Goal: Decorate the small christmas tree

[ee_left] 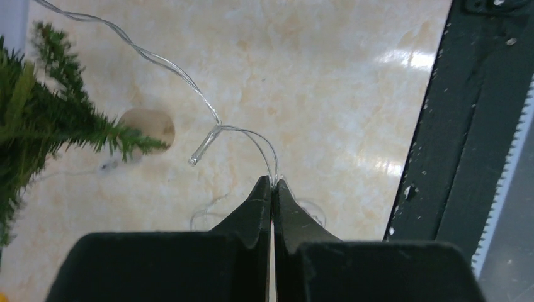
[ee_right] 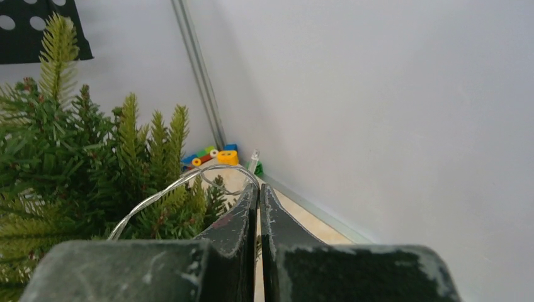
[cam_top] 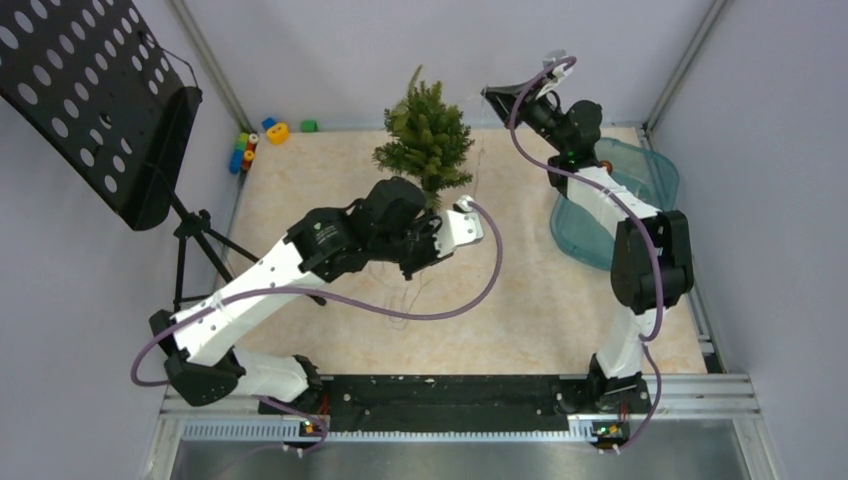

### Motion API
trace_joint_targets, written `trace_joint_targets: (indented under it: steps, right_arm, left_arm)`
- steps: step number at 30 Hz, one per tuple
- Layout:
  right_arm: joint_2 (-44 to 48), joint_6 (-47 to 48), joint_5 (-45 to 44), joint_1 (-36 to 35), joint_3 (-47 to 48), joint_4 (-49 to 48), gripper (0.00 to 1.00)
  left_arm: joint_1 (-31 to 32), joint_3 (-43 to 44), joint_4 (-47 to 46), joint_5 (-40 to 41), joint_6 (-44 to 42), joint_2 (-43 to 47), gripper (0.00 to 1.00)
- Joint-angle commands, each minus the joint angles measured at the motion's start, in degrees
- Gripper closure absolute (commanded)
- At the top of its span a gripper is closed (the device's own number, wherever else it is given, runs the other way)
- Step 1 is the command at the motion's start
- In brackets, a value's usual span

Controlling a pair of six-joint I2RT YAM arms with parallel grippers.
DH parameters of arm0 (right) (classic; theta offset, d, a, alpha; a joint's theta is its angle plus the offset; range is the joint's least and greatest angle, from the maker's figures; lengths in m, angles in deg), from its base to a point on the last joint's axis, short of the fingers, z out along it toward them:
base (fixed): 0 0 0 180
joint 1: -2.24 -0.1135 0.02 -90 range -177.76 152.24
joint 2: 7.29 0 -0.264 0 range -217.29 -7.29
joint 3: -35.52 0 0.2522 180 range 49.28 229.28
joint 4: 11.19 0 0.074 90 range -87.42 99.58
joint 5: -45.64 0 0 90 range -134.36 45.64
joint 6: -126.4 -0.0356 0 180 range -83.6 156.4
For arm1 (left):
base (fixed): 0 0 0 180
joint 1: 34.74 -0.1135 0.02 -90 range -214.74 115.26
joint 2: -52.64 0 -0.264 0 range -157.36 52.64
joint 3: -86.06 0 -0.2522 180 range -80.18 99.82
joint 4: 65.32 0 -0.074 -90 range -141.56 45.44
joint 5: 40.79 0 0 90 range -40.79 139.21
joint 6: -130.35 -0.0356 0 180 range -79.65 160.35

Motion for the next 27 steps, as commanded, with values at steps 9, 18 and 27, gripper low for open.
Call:
trace_joint_targets:
  steps: [9, 18, 27]
  right_arm:
    - [4.4, 0.6, 2.5, 0.3, -10.1, -6.9, 1.00]
    - [5.5, 3.4, 3.2, 0.3, -11.5, -3.6, 1.00]
    - [6.5, 6.6, 4.2, 0.3, -10.5, 1.9, 1.00]
  left_arm:
    - [-6.1, -13.9, -4.1, 11.8, -4.1, 13.1, 1.00]
    - [-14.2, -14.7, -6.0, 15.4, -3.1, 18.9, 1.00]
    - [-16.5, -17.0, -6.1, 21.0, -5.2, 23.3, 1.00]
